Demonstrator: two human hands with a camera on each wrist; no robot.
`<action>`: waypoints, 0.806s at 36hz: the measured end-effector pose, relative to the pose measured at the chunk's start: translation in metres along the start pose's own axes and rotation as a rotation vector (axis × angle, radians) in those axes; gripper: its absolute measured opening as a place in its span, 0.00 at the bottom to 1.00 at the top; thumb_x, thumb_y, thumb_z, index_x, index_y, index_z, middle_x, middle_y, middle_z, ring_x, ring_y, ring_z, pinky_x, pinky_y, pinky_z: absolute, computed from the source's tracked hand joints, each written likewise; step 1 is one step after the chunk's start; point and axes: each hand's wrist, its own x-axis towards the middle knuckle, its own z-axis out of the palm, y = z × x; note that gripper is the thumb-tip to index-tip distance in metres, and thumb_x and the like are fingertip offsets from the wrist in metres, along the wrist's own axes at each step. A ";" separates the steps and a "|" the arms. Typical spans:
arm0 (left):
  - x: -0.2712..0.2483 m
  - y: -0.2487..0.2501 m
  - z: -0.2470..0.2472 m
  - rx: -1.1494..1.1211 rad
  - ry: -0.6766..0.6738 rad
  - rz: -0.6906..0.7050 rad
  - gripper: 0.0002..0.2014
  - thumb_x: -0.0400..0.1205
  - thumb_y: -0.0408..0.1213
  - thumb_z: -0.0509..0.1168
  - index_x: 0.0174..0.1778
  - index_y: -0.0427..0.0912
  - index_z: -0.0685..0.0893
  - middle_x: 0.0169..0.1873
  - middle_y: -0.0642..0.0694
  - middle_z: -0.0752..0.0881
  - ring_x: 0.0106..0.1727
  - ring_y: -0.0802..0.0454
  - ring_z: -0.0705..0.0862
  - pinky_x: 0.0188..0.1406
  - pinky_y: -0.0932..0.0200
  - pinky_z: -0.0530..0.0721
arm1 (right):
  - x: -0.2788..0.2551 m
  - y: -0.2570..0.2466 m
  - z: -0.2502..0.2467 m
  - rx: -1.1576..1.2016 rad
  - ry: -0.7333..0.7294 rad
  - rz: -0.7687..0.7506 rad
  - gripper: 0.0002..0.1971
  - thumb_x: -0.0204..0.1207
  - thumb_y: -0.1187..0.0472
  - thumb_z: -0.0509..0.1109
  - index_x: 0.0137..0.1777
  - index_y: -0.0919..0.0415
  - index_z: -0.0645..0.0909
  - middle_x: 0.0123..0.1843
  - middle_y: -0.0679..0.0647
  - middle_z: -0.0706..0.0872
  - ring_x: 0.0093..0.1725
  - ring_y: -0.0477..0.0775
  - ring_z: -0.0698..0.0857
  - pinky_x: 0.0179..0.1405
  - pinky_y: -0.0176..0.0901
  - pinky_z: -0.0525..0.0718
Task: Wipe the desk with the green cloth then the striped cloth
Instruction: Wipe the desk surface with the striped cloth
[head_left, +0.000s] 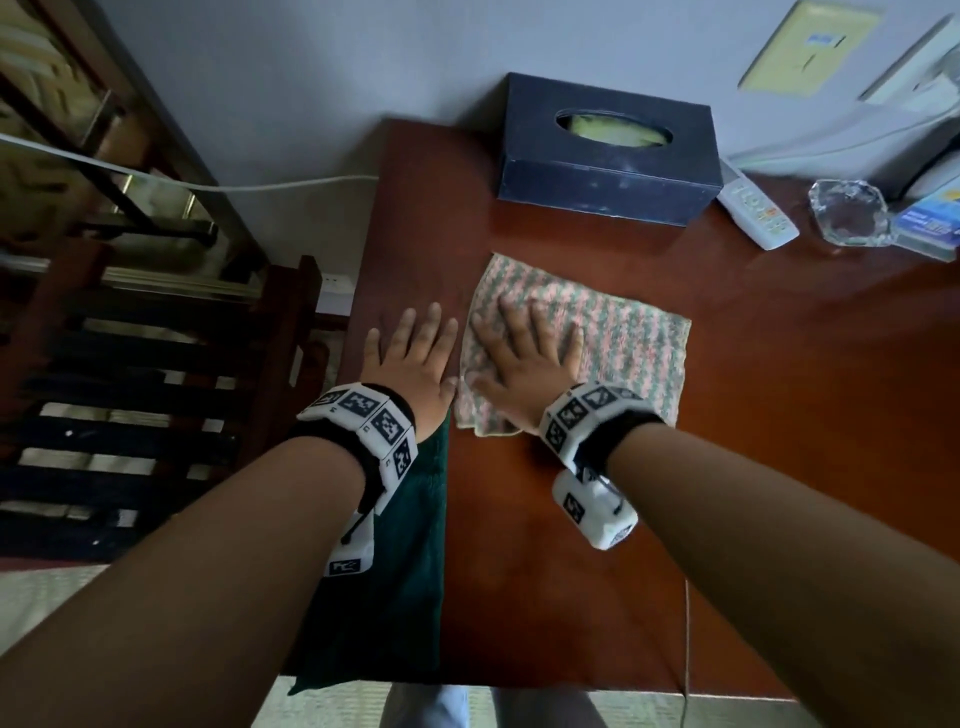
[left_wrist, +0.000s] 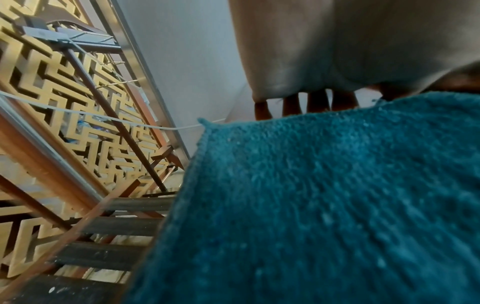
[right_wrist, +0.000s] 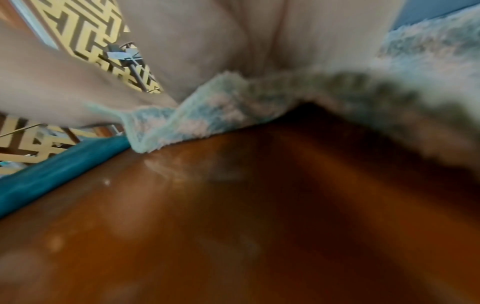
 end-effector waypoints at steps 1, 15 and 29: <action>0.000 0.000 -0.001 0.000 -0.005 -0.003 0.30 0.88 0.49 0.39 0.80 0.50 0.28 0.79 0.51 0.25 0.81 0.47 0.29 0.80 0.38 0.39 | 0.005 0.002 -0.004 0.005 0.005 0.005 0.33 0.81 0.34 0.46 0.80 0.33 0.34 0.82 0.40 0.26 0.79 0.55 0.24 0.71 0.73 0.24; -0.002 0.005 -0.004 0.011 -0.024 -0.013 0.30 0.88 0.50 0.39 0.80 0.49 0.28 0.79 0.50 0.25 0.81 0.46 0.29 0.80 0.38 0.39 | -0.093 -0.006 0.044 0.122 -0.091 -0.043 0.34 0.77 0.30 0.38 0.79 0.33 0.28 0.76 0.38 0.16 0.74 0.52 0.15 0.76 0.74 0.42; -0.001 0.006 0.010 0.012 0.119 -0.022 0.29 0.88 0.52 0.38 0.82 0.49 0.33 0.81 0.50 0.32 0.82 0.47 0.33 0.79 0.37 0.39 | -0.171 -0.017 0.085 0.079 -0.078 -0.077 0.31 0.79 0.31 0.45 0.73 0.26 0.28 0.77 0.34 0.18 0.75 0.47 0.17 0.68 0.59 0.32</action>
